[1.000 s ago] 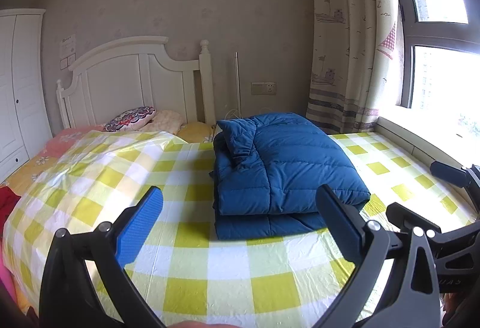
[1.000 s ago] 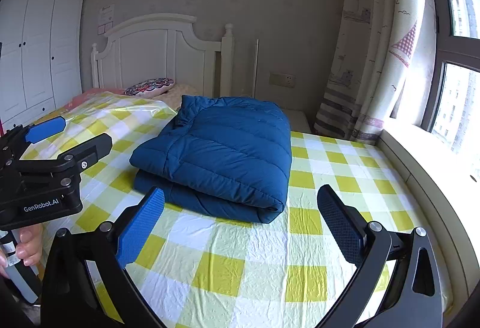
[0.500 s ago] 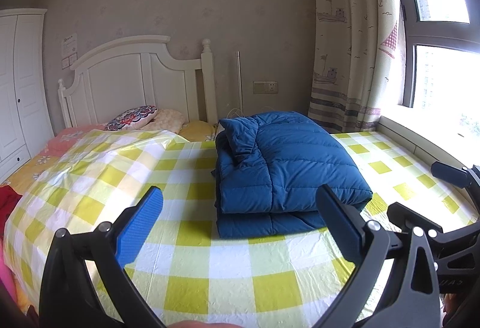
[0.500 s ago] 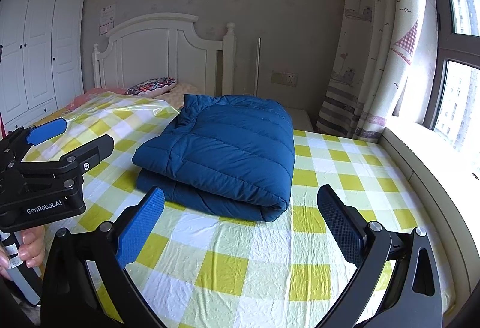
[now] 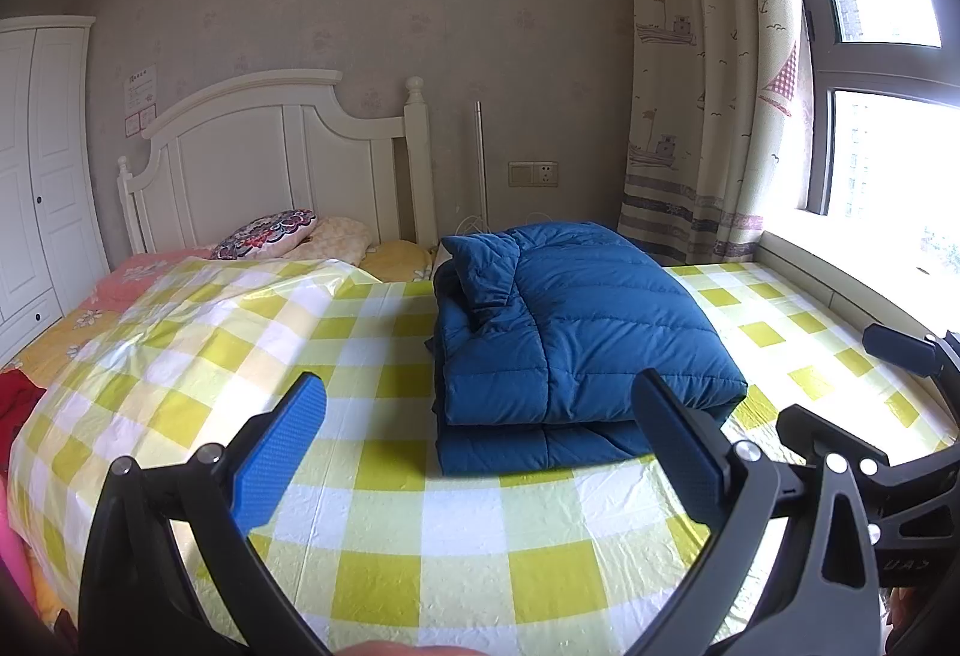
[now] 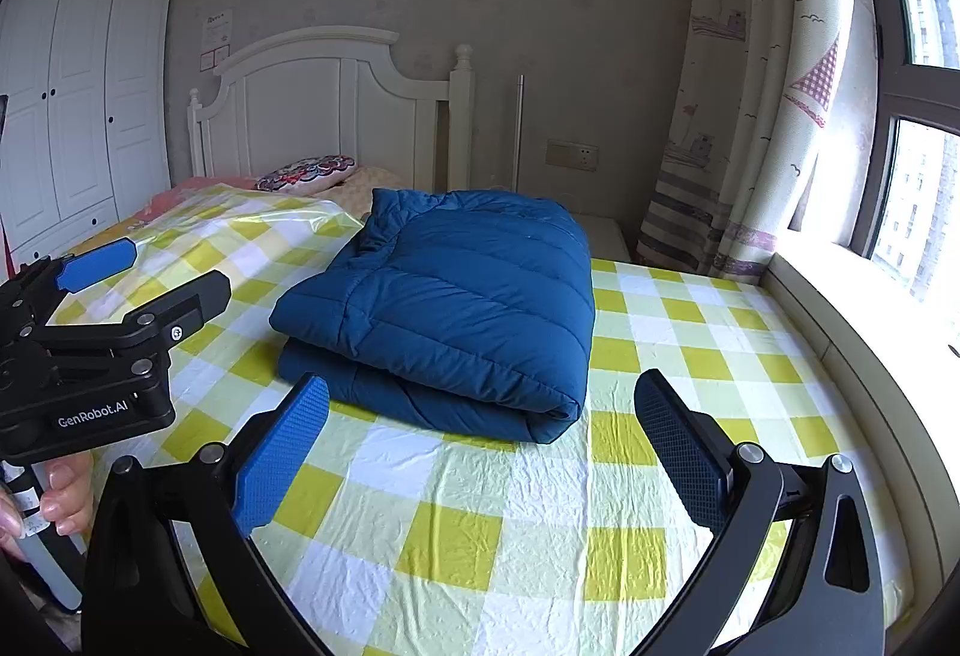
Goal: Fold large clothes
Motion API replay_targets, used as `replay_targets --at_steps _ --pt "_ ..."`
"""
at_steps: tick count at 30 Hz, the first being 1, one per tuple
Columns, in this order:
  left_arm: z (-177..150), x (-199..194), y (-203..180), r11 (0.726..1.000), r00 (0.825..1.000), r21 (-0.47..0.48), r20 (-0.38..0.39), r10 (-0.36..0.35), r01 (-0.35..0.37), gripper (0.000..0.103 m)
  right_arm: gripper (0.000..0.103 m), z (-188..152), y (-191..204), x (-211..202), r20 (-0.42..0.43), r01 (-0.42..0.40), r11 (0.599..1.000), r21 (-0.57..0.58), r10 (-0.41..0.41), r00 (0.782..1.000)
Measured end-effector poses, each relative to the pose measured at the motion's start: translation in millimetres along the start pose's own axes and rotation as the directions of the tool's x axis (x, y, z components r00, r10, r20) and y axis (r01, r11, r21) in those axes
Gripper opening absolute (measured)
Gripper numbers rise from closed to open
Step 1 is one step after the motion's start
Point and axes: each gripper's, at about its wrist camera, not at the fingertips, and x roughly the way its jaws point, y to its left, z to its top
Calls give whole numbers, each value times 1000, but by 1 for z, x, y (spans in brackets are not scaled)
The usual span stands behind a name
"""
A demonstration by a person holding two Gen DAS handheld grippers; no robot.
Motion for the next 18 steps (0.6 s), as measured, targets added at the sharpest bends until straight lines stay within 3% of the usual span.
replay_targets --at_steps 18 --pt "-3 -1 1 1000 1000 -2 -6 12 -12 101 98 0 3 -1 0 -10 1000 5 10 1000"
